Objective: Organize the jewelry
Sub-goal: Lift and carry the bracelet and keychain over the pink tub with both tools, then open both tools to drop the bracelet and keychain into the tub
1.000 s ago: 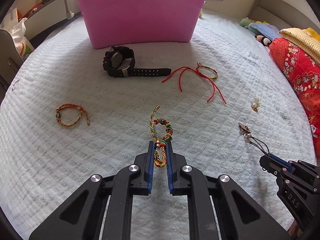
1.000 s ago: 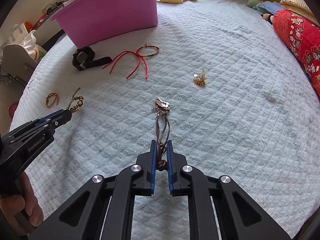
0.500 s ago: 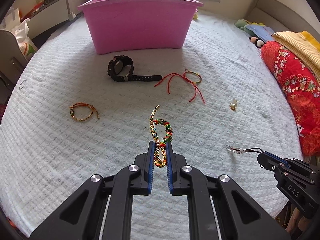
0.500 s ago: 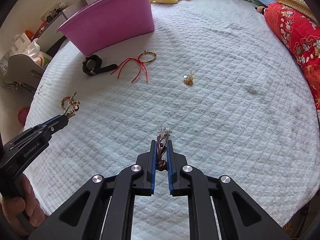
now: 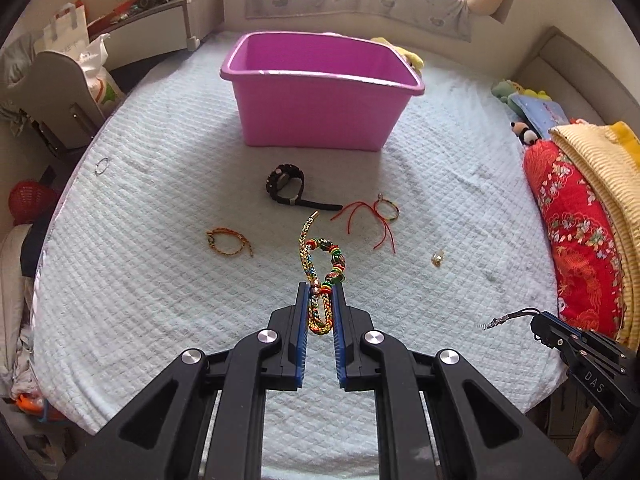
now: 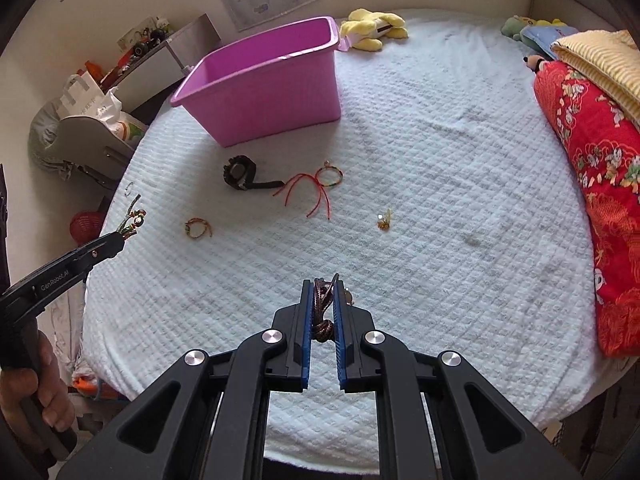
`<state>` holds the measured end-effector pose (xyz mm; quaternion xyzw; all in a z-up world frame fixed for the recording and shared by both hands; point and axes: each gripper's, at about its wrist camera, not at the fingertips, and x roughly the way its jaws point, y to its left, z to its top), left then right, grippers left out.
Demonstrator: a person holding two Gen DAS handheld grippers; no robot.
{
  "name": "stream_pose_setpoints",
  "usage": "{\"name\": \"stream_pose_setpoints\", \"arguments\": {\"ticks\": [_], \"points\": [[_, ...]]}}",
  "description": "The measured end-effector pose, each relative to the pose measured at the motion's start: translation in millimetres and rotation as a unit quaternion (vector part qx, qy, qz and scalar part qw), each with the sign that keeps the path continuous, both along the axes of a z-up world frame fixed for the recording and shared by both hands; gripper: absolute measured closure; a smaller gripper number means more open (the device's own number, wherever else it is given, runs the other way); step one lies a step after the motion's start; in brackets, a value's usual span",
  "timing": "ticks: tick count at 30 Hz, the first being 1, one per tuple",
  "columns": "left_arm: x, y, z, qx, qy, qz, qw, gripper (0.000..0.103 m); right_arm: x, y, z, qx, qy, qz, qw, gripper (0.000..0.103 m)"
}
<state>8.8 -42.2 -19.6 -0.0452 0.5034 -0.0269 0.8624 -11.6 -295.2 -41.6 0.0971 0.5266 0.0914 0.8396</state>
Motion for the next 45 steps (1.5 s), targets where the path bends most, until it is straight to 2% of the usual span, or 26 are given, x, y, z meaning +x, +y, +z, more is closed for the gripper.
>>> {"name": "stream_pose_setpoints", "arguments": {"ticks": [6, 10, 17, 23, 30, 36, 45], "points": [[8, 22, 48, -0.002, -0.022, 0.023, 0.9995, 0.091, 27, 11, 52, 0.018, -0.021, 0.006, 1.000, 0.093], [27, 35, 71, 0.008, -0.039, 0.012, 0.9991, 0.091, 53, 30, 81, 0.024, -0.041, 0.008, 0.999, 0.093], [92, 60, 98, 0.009, -0.056, -0.034, 0.9978, 0.091, 111, 71, 120, 0.023, -0.065, -0.008, 0.998, 0.093], [161, 79, 108, 0.001, -0.060, -0.066, 0.9961, 0.091, 173, 99, 137, 0.024, -0.070, -0.032, 0.997, 0.093], [232, 80, 113, -0.010, -0.070, -0.079, 0.9944, 0.091, 246, 120, 139, 0.013, -0.070, -0.014, 0.997, 0.093], [289, 74, 105, -0.012, -0.061, -0.056, 0.9965, 0.092, 320, 121, 120, 0.020, -0.063, 0.011, 0.998, 0.093], [377, 58, 54, -0.007, 0.003, -0.048, 0.9988, 0.092, 421, 120, 72, 0.021, -0.029, 0.032, 0.999, 0.093]]}}
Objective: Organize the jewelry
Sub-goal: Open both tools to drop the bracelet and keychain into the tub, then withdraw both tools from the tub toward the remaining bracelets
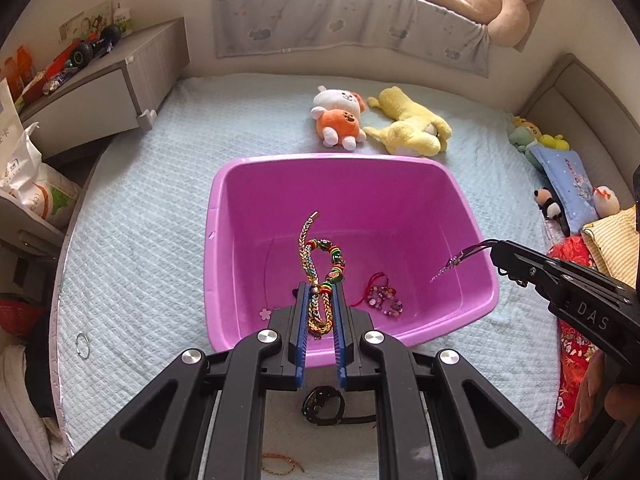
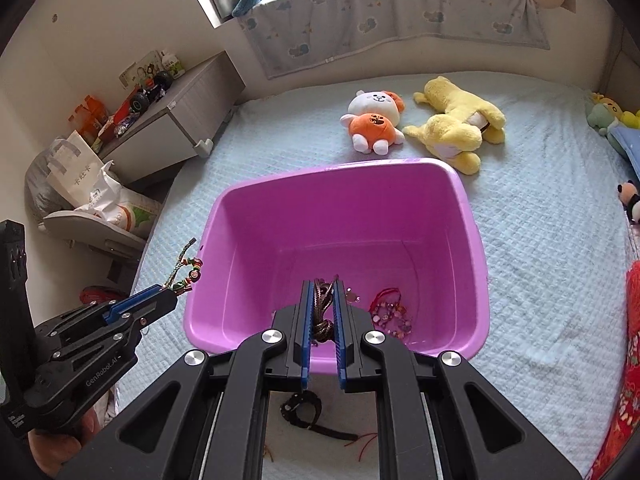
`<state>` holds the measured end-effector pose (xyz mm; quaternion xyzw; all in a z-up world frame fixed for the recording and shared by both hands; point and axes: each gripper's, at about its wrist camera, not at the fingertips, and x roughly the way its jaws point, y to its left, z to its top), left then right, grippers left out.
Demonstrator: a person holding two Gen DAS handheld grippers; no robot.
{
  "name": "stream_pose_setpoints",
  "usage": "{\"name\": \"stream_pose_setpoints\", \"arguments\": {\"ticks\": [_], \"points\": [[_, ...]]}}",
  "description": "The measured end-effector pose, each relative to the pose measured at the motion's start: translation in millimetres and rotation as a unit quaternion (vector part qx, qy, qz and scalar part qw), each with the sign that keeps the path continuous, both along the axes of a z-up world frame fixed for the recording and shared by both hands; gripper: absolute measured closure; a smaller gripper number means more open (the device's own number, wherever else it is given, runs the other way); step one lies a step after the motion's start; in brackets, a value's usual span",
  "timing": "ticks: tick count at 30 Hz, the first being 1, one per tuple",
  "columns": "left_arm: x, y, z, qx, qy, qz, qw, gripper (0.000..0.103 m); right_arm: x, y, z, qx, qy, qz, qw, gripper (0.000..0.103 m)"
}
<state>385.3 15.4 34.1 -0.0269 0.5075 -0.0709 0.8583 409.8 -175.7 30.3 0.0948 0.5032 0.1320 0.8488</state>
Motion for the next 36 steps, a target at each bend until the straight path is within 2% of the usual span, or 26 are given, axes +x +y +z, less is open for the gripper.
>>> {"name": "stream_pose_setpoints", "arguments": {"ticks": [6, 14, 15, 16, 17, 18, 19, 20, 27, 36], "points": [[41, -2, -41, -0.009, 0.059, 0.019, 0.9980, 0.092, 43, 6, -39, -0.008, 0.046, 0.013, 0.999, 0.093], [63, -6, -75, 0.003, 0.112, 0.022, 0.9935, 0.090, 68, 8, -73, -0.022, 0.094, 0.017, 0.995, 0.093], [64, -6, -77, 0.006, 0.117, 0.024, 0.9928, 0.084, 69, 8, -75, -0.026, 0.097, 0.017, 0.995, 0.093], [65, -6, -79, 0.012, 0.122, 0.028, 0.9920, 0.065, 70, 9, -76, -0.030, 0.100, 0.016, 0.994, 0.093], [65, -6, -80, 0.020, 0.123, 0.034, 0.9916, 0.056, 71, 9, -76, -0.034, 0.103, 0.015, 0.994, 0.087], [65, -5, -78, 0.027, 0.118, 0.041, 0.9918, 0.035, 72, 8, -77, -0.043, 0.105, 0.011, 0.993, 0.070], [63, -3, -75, 0.028, 0.109, 0.045, 0.9926, 0.026, 72, 8, -76, -0.047, 0.104, 0.007, 0.993, 0.063], [62, -1, -73, 0.025, 0.100, 0.046, 0.9936, 0.025, 71, 6, -75, -0.047, 0.099, 0.004, 0.994, 0.059], [58, 6, -65, 0.029, 0.103, 0.047, 0.9932, 0.023, 61, -3, -69, -0.040, 0.105, -0.009, 0.994, 0.056], [34, 11, -45, 0.024, 0.095, 0.051, 0.9939, 0.023, 28, -3, -55, -0.033, 0.107, -0.010, 0.994, 0.056]]}}
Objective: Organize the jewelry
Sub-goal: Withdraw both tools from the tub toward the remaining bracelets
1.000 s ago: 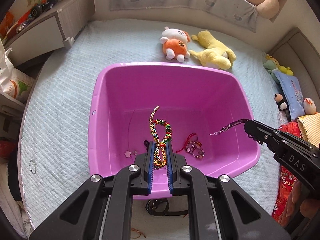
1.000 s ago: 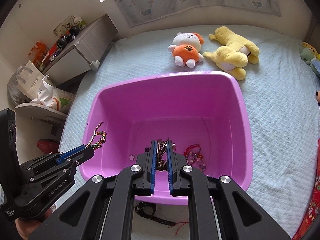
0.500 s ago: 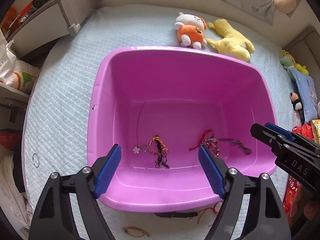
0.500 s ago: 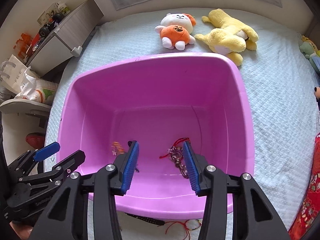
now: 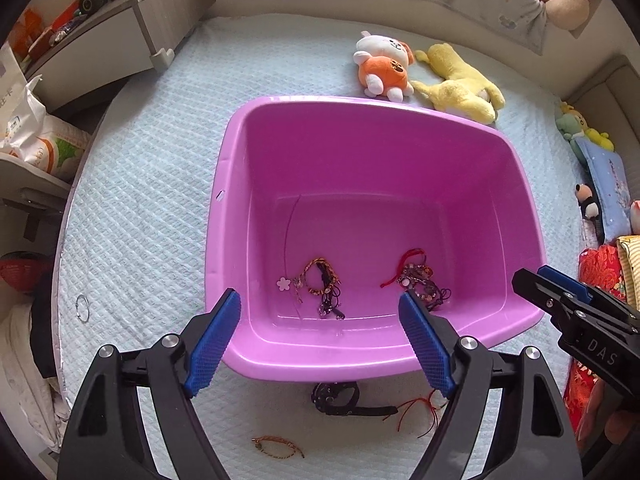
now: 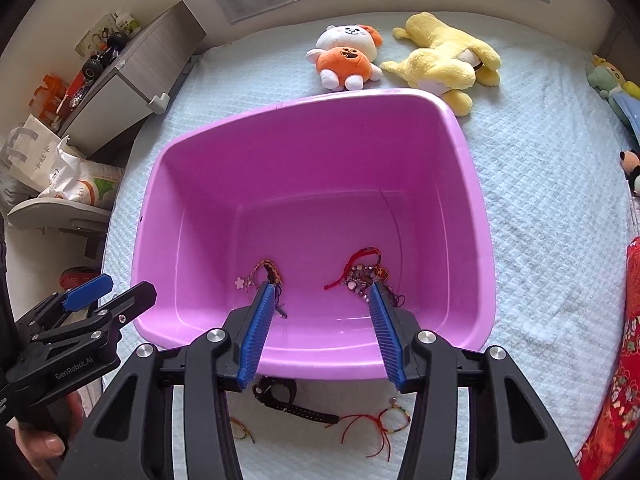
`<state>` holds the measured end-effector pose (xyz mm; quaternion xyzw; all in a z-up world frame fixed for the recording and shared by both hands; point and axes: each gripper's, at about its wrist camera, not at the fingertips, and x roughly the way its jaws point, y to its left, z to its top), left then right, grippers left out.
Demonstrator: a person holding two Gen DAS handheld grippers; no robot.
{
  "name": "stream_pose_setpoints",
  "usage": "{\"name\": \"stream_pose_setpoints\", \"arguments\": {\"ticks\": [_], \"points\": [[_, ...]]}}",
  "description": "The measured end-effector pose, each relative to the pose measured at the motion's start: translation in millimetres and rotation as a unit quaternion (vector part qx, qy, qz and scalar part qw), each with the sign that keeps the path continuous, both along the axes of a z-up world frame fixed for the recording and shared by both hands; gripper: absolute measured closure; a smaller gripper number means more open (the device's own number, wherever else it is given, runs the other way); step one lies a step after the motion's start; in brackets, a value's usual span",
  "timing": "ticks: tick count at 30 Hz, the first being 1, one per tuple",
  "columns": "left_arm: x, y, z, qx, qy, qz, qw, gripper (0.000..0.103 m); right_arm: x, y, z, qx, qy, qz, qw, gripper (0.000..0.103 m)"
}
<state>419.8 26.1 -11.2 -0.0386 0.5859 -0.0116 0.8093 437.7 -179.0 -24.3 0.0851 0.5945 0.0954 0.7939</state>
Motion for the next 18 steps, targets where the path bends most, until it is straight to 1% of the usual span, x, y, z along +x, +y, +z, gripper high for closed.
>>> {"name": "stream_pose_setpoints", "arguments": {"ticks": [8, 18], "points": [[-41, 6, 25, -0.004, -0.016, -0.003, 0.9999, 0.023, -48, 2, 21, 0.000, -0.008, 0.001, 1.000, 0.056], [-112, 17, 48, 0.000, -0.033, -0.018, 0.9993, 0.023, -129, 2, 41, 0.010, -0.015, -0.011, 1.000, 0.053]]}}
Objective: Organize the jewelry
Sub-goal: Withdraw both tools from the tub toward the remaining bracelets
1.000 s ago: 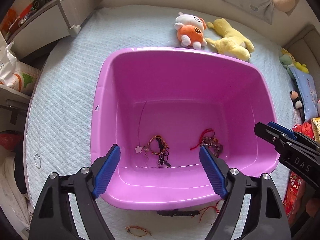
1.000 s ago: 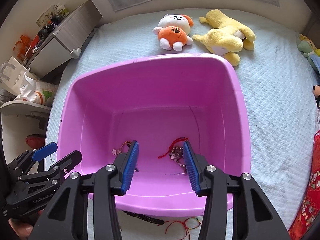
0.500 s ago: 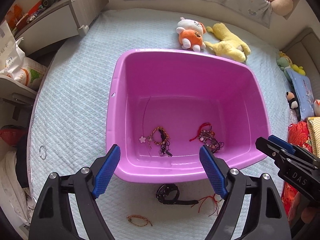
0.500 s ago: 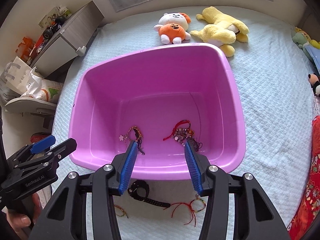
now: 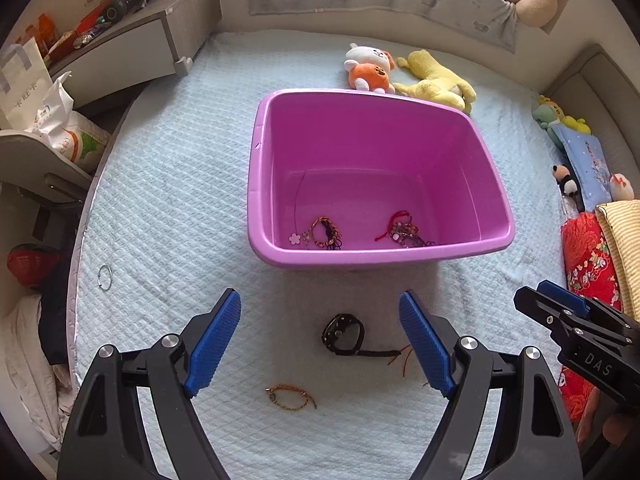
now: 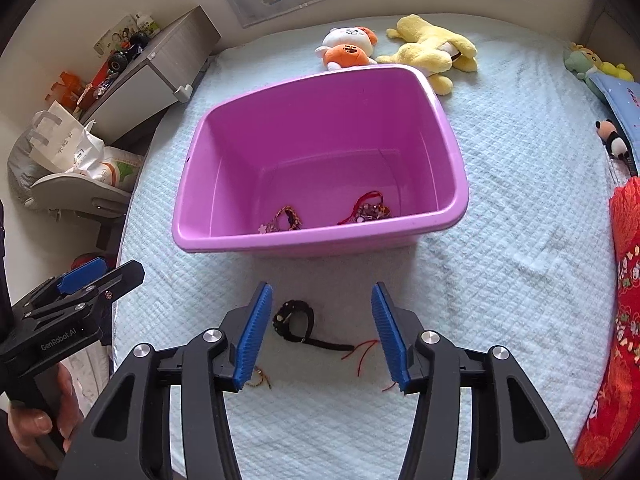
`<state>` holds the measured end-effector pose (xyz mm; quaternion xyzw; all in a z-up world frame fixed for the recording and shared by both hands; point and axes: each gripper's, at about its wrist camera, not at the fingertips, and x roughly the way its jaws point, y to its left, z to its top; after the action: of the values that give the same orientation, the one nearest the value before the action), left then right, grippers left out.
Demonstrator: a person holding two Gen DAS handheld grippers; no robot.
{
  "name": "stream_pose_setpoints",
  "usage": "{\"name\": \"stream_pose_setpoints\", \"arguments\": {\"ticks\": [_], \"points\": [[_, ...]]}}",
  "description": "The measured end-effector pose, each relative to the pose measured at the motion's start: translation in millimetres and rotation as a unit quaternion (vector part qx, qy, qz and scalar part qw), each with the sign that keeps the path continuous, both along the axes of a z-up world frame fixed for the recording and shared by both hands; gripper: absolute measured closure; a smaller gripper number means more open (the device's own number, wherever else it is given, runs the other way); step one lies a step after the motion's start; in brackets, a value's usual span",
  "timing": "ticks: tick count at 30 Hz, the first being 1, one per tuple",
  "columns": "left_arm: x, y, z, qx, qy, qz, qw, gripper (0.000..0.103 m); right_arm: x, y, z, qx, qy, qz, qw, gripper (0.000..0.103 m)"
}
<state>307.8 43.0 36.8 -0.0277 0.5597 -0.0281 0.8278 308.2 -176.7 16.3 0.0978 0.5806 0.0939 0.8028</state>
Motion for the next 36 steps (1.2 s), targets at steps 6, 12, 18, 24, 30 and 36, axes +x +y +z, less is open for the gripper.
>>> {"name": "stream_pose_setpoints", "arguments": {"ticks": [6, 12, 18, 24, 30, 36], "points": [[-43, 15, 9, 0.006, -0.006, -0.002, 1.0000, 0.023, -52, 0, 3, 0.011, -0.006, -0.009, 1.000, 0.053], [-87, 26, 10, 0.013, -0.015, -0.017, 0.9997, 0.020, -103, -10, 7, 0.005, -0.008, -0.032, 0.999, 0.053], [-121, 35, 3, 0.012, -0.022, -0.036, 0.9990, 0.020, -156, -30, 9, -0.015, -0.011, -0.072, 0.997, 0.052], [-152, 39, -7, 0.010, -0.034, -0.035, 0.9987, 0.020, -210, -51, -2, -0.027, 0.004, -0.108, 0.994, 0.052], [-184, 49, -26, 0.000, -0.024, 0.000, 0.9997, 0.020, -248, -63, -19, -0.029, 0.017, -0.116, 0.993, 0.052], [-218, 48, -54, 0.023, -0.029, 0.027, 0.9990, 0.020, -269, -59, -46, -0.025, -0.012, -0.091, 0.995, 0.049]]}}
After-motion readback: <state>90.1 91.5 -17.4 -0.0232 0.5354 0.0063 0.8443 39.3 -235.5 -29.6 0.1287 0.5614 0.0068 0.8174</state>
